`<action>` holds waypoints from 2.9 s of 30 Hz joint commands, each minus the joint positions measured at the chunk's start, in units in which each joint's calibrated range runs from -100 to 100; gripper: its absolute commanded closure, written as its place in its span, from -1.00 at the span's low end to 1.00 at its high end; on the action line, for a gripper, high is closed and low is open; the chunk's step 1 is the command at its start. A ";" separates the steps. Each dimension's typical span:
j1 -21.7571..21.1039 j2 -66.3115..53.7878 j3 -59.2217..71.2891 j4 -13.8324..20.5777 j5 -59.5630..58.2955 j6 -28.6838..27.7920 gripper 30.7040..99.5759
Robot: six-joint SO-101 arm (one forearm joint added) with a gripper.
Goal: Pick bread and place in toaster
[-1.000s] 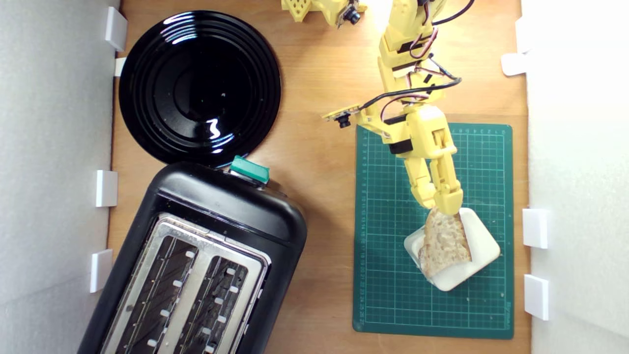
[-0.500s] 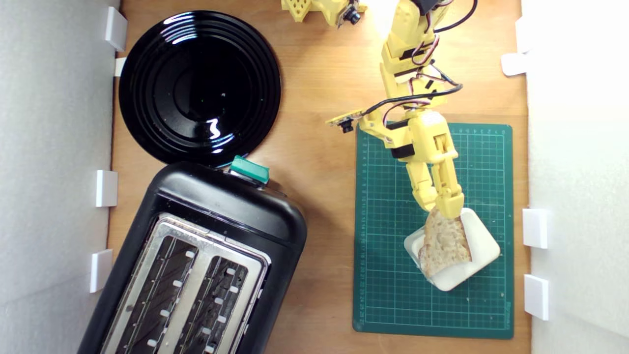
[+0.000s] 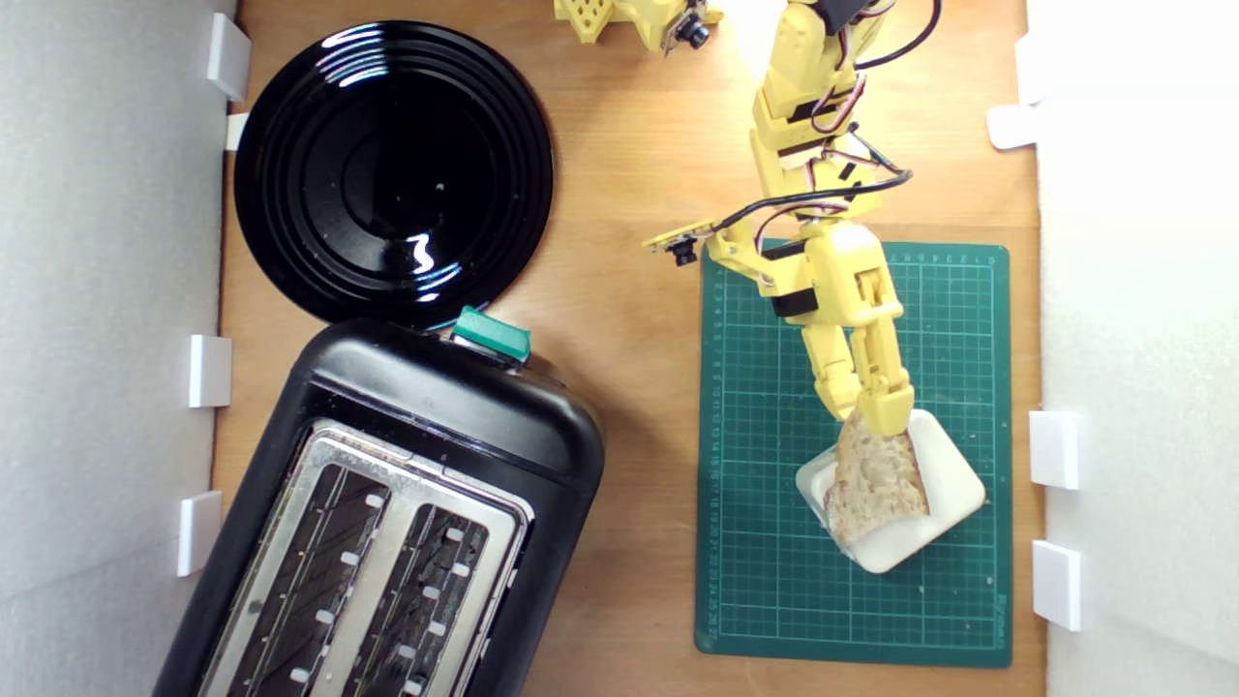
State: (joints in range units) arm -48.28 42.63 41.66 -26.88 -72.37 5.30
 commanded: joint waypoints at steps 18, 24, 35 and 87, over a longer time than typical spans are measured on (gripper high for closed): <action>0.34 -1.28 -1.03 0.68 -1.86 0.27 0.49; 0.82 -3.28 -1.12 0.77 -1.60 0.32 0.49; 2.76 -23.41 -1.03 0.86 11.54 5.92 0.49; 58.52 -88.47 -21.27 4.94 105.99 47.56 0.51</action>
State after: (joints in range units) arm 7.55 -43.22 27.60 -24.30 29.66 52.19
